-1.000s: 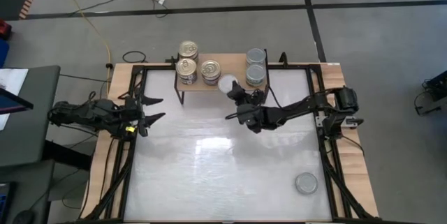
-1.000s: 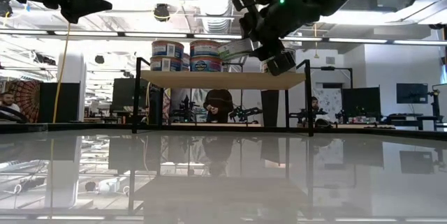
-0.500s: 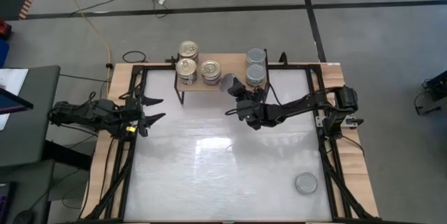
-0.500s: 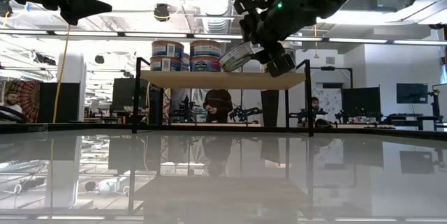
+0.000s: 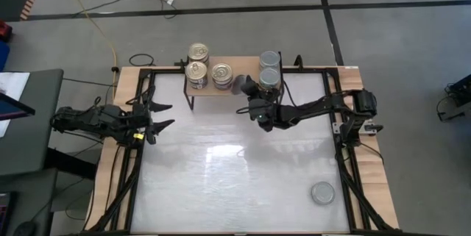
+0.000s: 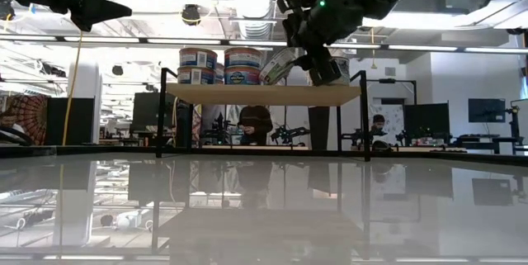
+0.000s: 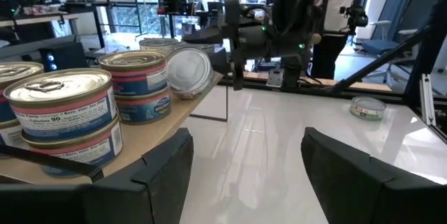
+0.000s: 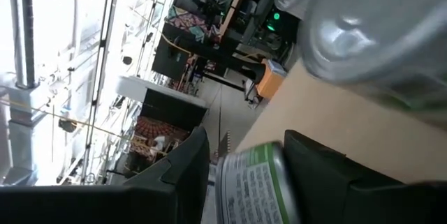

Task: Stack canned seafood by type on shelf
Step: Put the green white tuna can on the shelf

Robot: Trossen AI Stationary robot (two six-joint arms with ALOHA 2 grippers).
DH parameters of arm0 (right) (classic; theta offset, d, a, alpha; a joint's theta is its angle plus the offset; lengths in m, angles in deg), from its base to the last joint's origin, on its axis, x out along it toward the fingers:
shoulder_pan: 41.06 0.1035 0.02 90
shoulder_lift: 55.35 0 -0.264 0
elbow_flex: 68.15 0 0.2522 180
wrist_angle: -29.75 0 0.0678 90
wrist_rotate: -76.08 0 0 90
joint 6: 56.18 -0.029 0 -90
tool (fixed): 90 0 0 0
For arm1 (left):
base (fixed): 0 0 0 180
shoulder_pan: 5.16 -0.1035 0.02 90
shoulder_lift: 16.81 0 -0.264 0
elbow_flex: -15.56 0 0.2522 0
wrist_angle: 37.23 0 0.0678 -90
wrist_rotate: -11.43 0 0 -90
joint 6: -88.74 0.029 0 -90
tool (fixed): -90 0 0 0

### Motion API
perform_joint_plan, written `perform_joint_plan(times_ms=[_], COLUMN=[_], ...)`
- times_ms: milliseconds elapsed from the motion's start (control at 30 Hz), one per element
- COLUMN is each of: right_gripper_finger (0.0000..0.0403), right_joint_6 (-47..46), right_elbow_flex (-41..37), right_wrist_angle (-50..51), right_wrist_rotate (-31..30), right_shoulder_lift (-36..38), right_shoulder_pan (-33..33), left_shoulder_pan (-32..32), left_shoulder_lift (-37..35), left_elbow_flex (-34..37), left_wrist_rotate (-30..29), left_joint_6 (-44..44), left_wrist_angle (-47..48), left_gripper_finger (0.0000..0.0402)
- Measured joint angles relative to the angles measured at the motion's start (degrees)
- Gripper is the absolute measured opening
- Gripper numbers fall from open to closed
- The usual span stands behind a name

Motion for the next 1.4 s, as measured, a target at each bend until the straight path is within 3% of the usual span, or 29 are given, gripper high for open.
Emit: perform_joint_plan(times_ms=[200, 500, 833, 1067, 1400], right_gripper_finger=[0.0208, 0.0208, 0.0208, 0.0208, 0.0208], right_joint_6=[4.9, 5.9, 7.1, 7.1, 7.4], right_elbow_flex=[1.7, 1.8, 1.8, 1.8, 1.8], right_wrist_angle=[0.0, 0.3, 0.1, 0.0, -0.1], right_wrist_rotate=[0.0, 0.0, 0.1, 0.9, 3.7], right_shoulder_lift=[0.0, 0.0, 0.0, 0.0, 0.0], right_shoulder_pan=[-0.8, -0.7, -1.1, -1.0, -1.0], left_shoulder_pan=[0.0, 0.0, 0.0, -0.2, -6.8], left_shoulder_lift=[0.0, 2.0, 9.9, 22.7, 51.7], left_elbow_flex=[0.0, 3.2, 10.5, 14.2, 13.0], left_wrist_rotate=[0.0, 1.4, 1.5, 1.5, 8.5], left_joint_6=[-0.5, -9.5, -7.2, 1.5, 3.0], left_wrist_angle=[0.0, -3.2, -21.4, -34.2, -61.1], left_gripper_finger=[0.0256, 0.0256, 0.0256, 0.0256, 0.0256])
